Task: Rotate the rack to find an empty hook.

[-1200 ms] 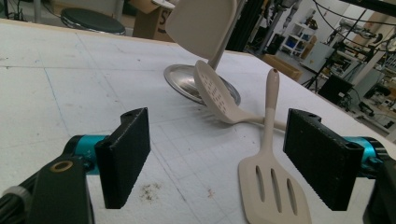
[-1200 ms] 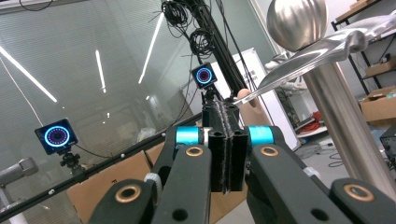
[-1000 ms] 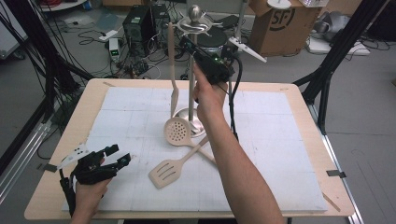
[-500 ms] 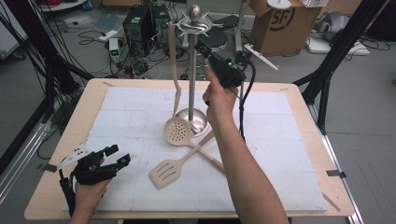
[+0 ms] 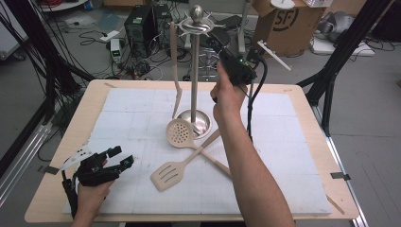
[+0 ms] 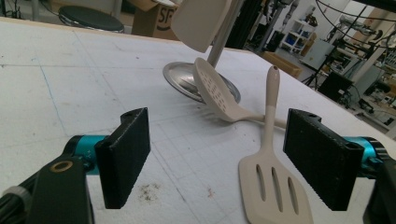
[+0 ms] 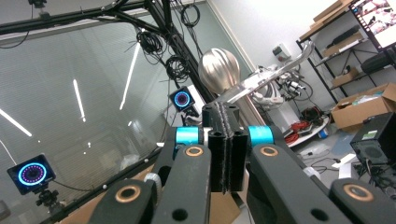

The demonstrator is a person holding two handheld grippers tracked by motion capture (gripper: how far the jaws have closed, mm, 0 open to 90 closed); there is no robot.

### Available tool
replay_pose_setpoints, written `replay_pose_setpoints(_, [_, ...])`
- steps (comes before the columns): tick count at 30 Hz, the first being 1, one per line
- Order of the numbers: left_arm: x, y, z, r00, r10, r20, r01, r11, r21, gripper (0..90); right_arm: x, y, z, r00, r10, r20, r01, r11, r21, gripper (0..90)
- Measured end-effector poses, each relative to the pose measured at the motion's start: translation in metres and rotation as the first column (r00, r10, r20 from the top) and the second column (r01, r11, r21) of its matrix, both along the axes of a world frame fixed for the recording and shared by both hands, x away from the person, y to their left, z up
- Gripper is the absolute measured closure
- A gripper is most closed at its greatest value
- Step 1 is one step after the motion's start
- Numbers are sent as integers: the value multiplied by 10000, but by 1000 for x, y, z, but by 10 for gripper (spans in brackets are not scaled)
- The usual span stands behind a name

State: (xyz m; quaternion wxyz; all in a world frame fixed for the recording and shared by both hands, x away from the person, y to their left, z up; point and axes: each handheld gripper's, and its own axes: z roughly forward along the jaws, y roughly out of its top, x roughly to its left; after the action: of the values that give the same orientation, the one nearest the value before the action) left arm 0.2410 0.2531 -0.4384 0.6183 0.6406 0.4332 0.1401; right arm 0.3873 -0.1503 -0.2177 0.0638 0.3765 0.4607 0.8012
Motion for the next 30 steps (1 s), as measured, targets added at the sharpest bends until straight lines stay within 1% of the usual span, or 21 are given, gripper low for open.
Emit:
replay_pose_setpoints(2, [0,0,0,10000,-22,-6,22,10000,33,235,-2,2,1,9999,-53,141,56,9997,-222,900])
replay_pose_setpoints(3, [1,0,-1,10000,-23,-15,23,10000,24,235,-3,3,2,10000,-23,91,25,9997,-229,900])
replay_pose_setpoints(4, [1,0,-1,10000,-29,-15,29,10000,39,235,-3,4,1,9999,-31,148,35,9996,-296,900])
replay_pose_setpoints(8, [0,-1,0,10000,-25,-19,25,10000,3,236,-5,8,2,9999,45,125,-40,9993,-362,900])
replay_pose_setpoints(10, [0,-1,-1,10000,-32,-37,33,10000,58,235,-5,11,2,9998,50,205,-38,9985,-551,900])
replay_pose_setpoints(12, [0,-2,-1,10000,-34,-44,34,10000,52,236,-5,13,2,9997,137,205,-124,9980,-616,900])
replay_pose_setpoints(13, [0,-2,-1,10000,-11,-78,10,10000,-22,235,-5,15,2,9997,148,178,-137,9980,-624,900])
replay_pose_setpoints(15, [-1,-1,-2,9999,-26,-106,26,10000,46,236,-3,16,1,9997,162,157,-153,9984,-553,900])
replay_pose_setpoints(18, [0,0,-3,9999,6,-158,-6,10000,38,235,-2,17,0,9998,205,87,-200,9983,-547,900])
replay_pose_setpoints(19, [0,0,-3,9999,33,-163,-32,10000,43,235,-2,16,-1,9997,221,85,-216,9981,-572,900])
replay_pose_setpoints(21, [-1,1,-3,9999,53,-136,-51,9999,90,236,-3,13,-2,9999,21,141,-12,9979,-655,900])
replay_pose_setpoints(22, [-1,1,-3,9999,58,-140,-56,9999,90,236,-3,10,-3,9997,-32,225,46,9979,-639,900])
replay_pose_setpoints(24, [-2,2,-3,9999,81,-144,-79,9999,109,236,-4,3,-7,9997,-102,221,114,9986,-512,900])
replay_pose_setpoints(26, [-2,2,-3,9999,83,-133,-82,9999,59,236,-5,-2,-11,9999,-128,113,136,9970,-757,896])
replay_pose_setpoints(28, [-2,2,-3,9999,71,-153,-70,10000,61,235,-7,-8,-14,9995,-292,71,298,9929,-1149,832])
replay_pose_setpoints(30, [-1,1,-4,9999,23,-162,-22,10000,73,235,-11,-14,-18,9989,-477,5,473,9895,-1364,771])
